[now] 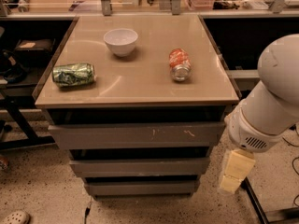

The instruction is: Open bottom drawer

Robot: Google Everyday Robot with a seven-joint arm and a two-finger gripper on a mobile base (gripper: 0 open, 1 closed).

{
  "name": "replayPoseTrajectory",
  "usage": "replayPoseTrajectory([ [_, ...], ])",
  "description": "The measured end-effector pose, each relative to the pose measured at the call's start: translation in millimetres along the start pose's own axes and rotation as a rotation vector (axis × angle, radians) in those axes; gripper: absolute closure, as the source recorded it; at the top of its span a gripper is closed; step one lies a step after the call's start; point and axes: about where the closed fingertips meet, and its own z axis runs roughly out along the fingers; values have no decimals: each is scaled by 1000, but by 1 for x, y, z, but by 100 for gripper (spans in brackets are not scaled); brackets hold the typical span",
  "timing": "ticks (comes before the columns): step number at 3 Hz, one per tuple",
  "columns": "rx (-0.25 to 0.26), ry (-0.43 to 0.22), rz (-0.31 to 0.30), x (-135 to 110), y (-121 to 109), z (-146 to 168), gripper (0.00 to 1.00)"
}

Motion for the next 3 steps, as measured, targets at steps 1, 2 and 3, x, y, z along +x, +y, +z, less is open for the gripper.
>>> replayPoseTrajectory([
  [1,-42,-23,16,-1,11,24,0],
  [2,-127,-51,50,-13,32,88,0],
  [3,-168,-69,76,-25,43,153,0],
])
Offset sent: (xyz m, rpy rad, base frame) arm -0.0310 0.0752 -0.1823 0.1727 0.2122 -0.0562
